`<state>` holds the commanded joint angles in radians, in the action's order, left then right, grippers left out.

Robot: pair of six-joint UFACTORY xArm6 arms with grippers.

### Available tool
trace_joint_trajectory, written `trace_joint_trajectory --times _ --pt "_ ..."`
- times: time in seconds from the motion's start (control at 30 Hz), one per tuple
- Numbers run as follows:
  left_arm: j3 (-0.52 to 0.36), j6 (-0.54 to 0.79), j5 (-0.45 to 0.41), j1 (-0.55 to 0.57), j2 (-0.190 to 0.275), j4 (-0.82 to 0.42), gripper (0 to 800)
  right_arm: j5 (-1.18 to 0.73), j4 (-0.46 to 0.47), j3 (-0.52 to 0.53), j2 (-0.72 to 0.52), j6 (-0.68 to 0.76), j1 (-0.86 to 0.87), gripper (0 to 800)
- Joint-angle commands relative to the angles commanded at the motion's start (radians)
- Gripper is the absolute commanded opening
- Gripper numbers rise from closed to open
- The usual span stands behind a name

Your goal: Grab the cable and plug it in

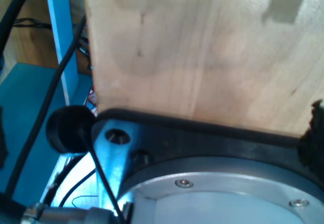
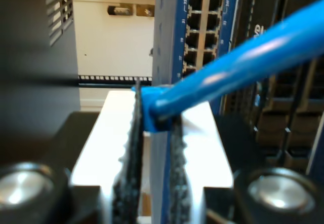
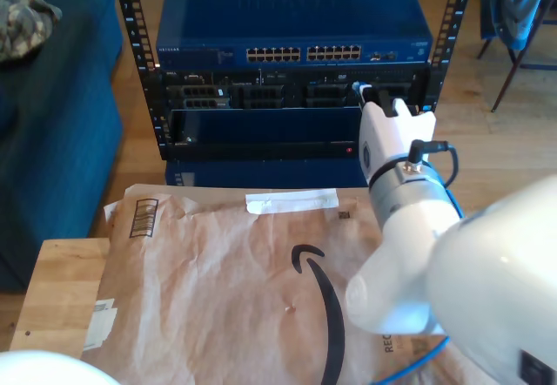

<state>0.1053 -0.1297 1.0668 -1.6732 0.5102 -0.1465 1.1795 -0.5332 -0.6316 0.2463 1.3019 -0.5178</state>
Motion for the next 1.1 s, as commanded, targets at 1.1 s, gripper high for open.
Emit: trace_joint_trajectory --times 1.1 --pt "0.000 0.000 0.000 0.000 0.000 0.000 800 0.160 -0.046 -0.440 0.419 0.054 0.081 1"
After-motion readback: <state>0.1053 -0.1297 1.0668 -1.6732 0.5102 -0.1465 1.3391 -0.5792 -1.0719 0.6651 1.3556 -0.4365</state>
